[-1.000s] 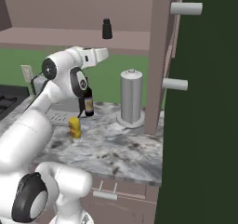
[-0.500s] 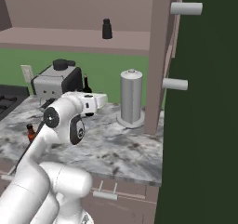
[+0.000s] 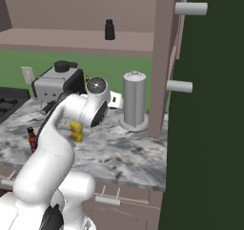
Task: There are various items on the counter. Only move the condiments/shakers into the cabinet.
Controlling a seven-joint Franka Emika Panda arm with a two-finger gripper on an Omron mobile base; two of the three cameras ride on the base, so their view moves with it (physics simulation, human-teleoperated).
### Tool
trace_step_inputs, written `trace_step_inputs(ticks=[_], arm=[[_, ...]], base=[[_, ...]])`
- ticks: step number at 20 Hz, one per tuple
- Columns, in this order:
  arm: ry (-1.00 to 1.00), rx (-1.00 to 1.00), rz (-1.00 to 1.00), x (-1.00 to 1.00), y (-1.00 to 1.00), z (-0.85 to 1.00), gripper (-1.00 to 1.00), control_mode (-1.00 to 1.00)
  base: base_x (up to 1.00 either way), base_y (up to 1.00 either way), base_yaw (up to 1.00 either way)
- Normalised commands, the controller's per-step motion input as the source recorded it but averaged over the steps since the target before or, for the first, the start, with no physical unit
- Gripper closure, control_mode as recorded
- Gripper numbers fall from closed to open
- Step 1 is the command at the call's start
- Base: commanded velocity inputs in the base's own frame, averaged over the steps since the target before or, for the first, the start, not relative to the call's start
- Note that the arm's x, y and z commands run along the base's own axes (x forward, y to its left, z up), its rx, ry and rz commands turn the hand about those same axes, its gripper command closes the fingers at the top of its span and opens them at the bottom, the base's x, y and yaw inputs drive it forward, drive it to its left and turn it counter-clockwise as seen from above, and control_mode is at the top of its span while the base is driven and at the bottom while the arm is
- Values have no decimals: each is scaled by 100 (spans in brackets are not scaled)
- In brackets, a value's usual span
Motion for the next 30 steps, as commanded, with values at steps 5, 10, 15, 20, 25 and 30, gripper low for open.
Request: trace_step_inputs(ticks=[5, 10, 15, 20, 25, 30], arm=[[41, -4, 7, 16, 5, -35, -100, -100], [0, -13, 17, -94, 7, -98, -100, -100], [-12, -2, 32, -93, 8, -65, -100, -100], [-28, 3, 37, -29, 4, -18, -100, -100], [-24, 8, 38, 0, 6, 0, -100, -100], [-14, 8, 36, 0, 7, 0, -100, -100]], base=[[0, 0, 0], [0, 0, 0], [0, 0, 0], [0, 0, 0], [0, 0, 0], [0, 0, 0]])
